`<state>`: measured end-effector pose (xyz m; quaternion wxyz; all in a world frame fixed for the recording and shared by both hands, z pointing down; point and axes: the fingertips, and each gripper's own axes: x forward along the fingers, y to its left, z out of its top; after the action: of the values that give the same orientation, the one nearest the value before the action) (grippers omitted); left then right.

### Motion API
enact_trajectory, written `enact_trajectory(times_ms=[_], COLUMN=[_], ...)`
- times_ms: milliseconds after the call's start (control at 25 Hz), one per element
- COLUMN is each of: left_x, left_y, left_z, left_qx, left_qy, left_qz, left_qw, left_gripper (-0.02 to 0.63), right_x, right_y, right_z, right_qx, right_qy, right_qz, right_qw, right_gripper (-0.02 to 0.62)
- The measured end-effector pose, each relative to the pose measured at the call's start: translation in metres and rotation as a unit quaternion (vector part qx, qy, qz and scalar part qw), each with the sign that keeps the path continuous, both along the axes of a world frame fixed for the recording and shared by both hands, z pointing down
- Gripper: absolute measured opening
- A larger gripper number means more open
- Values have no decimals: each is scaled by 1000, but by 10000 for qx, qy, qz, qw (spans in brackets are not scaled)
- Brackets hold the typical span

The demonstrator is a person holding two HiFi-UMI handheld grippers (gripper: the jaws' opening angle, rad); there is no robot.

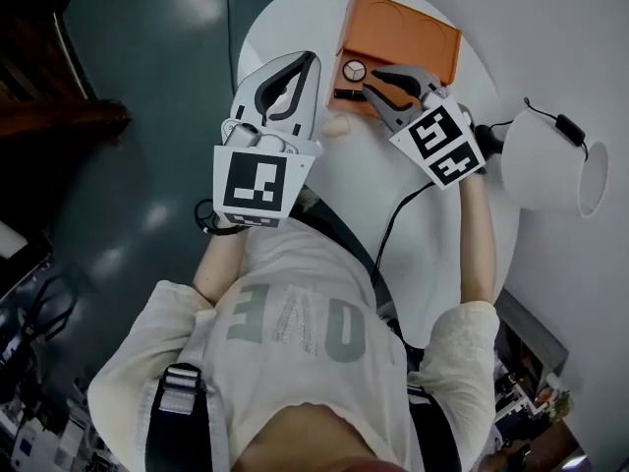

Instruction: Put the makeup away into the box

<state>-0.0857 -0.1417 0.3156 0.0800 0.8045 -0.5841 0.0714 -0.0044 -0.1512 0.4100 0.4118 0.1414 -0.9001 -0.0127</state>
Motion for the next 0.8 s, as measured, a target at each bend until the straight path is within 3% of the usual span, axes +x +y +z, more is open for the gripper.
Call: enact_trajectory(times_ms=[80, 200, 320, 400, 480, 680, 800], left_x=[10, 20, 30, 34, 36, 38, 37], left_y=[1, -2, 4, 7, 8, 11, 12], left_z=[-18, -43, -54, -57, -60, -61, -56], left_qx=[177, 513, 642, 670, 703, 737, 680], left_qy=[0, -20, -47, -76, -92, -61, -35], left_qz=[96, 175, 265, 289, 299, 294, 268], left_qw=[9998, 9985, 9976, 9973, 9970, 9968, 9973], left_gripper=[8, 8, 8, 8, 8, 8, 8], right_x=[15, 45, 71, 82, 86, 83, 78], right_y=[-3, -1, 24, 39, 48, 54, 55], right_z=[-43, -92, -120, -132, -139, -137, -123], right_qx=[497, 1182, 1445, 1519, 1581, 1554, 1396], right_qy=[-741, -1609, -2358, -2688, -2808, -2751, -2835], right_qz=[930, 2209, 2886, 3016, 3054, 3051, 3203], right_qw=[9917, 9547, 9166, 9020, 8960, 8984, 8931], right_gripper=[28, 6, 6, 6, 6, 6, 6])
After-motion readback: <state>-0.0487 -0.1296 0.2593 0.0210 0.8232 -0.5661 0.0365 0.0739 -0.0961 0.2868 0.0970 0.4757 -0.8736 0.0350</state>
